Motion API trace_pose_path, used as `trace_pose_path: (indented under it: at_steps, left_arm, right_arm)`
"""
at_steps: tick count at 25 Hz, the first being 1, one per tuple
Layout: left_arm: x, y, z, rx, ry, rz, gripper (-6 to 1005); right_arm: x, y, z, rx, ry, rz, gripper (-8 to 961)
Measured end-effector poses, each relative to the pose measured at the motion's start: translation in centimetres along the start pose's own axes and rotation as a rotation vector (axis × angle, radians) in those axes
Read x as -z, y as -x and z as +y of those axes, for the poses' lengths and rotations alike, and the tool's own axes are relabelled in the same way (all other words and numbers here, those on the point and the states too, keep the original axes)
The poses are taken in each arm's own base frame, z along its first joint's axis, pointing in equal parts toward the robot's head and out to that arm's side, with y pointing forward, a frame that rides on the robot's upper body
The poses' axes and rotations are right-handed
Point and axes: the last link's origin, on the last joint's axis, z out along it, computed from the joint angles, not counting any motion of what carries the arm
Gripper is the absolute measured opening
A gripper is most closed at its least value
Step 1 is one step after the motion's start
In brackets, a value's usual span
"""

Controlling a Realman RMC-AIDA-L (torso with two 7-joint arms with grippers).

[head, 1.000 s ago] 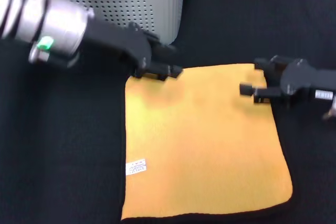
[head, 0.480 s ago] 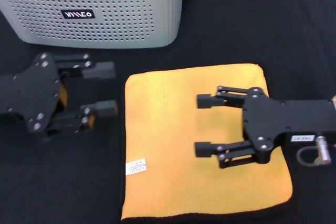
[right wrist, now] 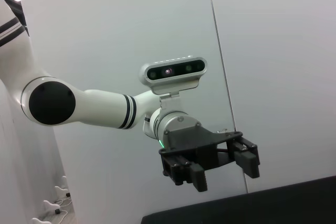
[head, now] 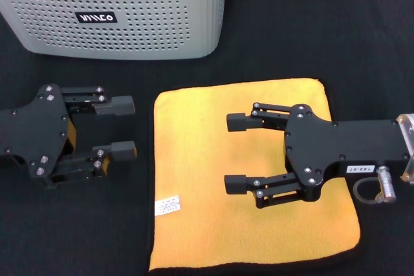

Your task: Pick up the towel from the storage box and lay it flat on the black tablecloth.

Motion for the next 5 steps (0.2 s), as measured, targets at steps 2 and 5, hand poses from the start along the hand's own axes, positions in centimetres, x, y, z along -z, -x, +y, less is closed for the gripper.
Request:
trace_pose_path:
  at_steps: [2, 5]
  left_arm:
    - [-0.03, -0.01, -0.05, -0.001, 0.000, 0.000, 543]
    - [-0.20, 0.01, -0.18, 0.004, 0.002, 0.005, 543]
  right_arm:
    - [-0.02, -0.09, 0.08, -0.001, 0.001, 0.000, 872]
    - [-0.01, -0.24, 0.14, -0.005, 0.001, 0.000, 872]
